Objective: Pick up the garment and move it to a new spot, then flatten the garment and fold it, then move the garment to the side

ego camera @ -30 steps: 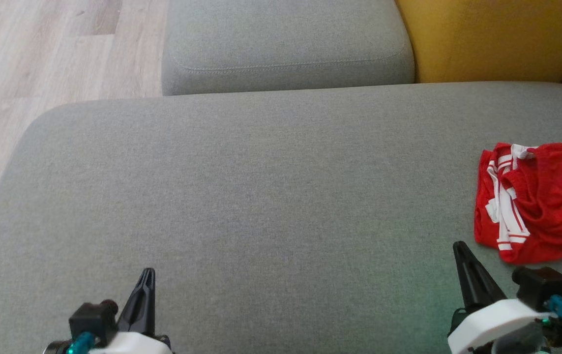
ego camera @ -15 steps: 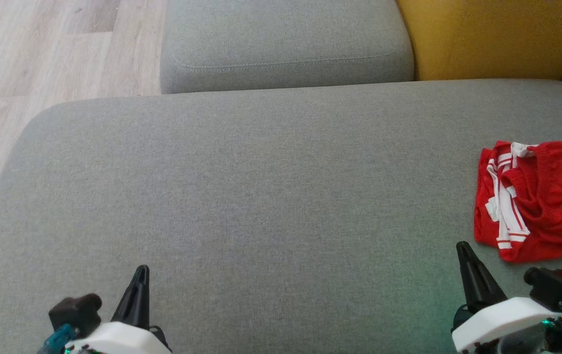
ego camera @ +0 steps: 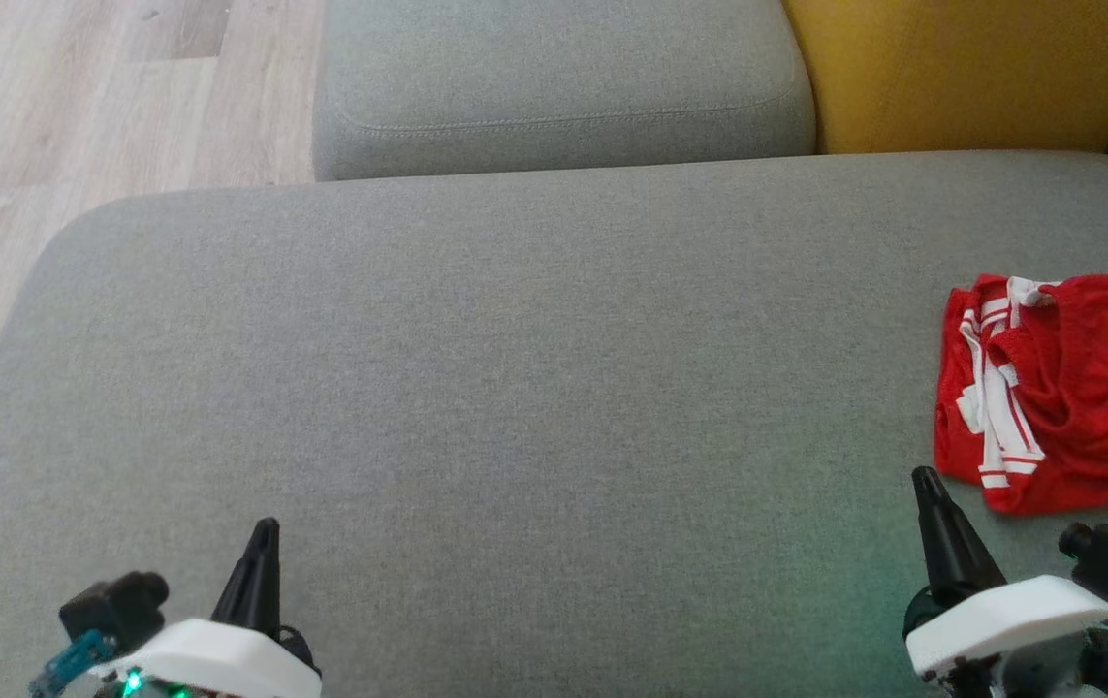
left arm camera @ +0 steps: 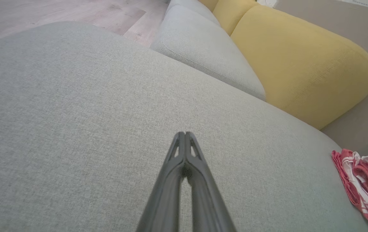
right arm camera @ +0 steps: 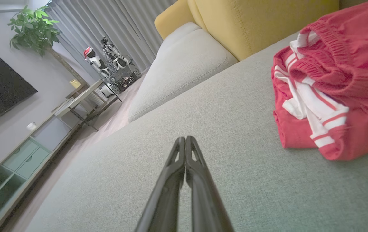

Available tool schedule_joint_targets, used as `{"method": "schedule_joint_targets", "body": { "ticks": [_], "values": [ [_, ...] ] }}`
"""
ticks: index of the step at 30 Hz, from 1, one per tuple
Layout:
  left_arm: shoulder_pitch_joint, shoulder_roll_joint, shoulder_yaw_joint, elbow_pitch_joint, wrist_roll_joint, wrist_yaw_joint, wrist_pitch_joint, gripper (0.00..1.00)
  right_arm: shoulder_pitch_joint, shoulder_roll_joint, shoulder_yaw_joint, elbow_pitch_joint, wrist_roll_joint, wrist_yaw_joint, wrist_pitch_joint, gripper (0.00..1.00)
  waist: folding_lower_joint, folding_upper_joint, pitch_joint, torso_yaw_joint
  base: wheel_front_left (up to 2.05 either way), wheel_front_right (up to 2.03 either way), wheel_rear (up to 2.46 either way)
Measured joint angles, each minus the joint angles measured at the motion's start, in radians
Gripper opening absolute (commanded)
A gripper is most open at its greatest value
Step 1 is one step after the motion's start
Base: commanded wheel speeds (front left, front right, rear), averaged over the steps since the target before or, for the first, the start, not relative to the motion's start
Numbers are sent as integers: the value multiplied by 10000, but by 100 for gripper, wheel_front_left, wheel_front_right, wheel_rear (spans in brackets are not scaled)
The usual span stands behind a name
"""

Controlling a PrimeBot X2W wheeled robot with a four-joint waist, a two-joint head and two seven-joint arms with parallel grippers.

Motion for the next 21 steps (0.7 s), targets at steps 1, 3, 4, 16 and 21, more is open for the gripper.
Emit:
{"method": "schedule_joint_targets", "body": {
  "ticks": [1, 3, 4, 16, 21],
  "values": [
    [-3, -4, 31, 8, -107, -6, 2, 0, -5, -2, -13, 23, 132, 0, 0, 0, 0, 0, 5, -2, 0, 0, 0],
    [-17, -15, 65, 19, -332, -84, 69, 0, -29, -2, -42, 75, 378, 0, 0, 0, 0, 0, 14, -5, 0, 0, 0],
    [-39, -29, 75, 35, -449, -92, 88, 0, -64, -4, -61, 100, 495, 0, 0, 0, 0, 0, 19, -7, 0, 0, 0],
    [-246, -161, 391, 217, -1668, -347, 288, 0, -373, -13, -157, 286, 1781, 0, -2, 0, 0, 0, 70, -28, 0, 0, 0],
    [-413, -219, 468, 280, -2219, -441, 408, 0, -377, -15, -201, 397, 2368, 0, -2, 0, 0, 0, 93, -37, 0, 0, 0]
  ]
}}
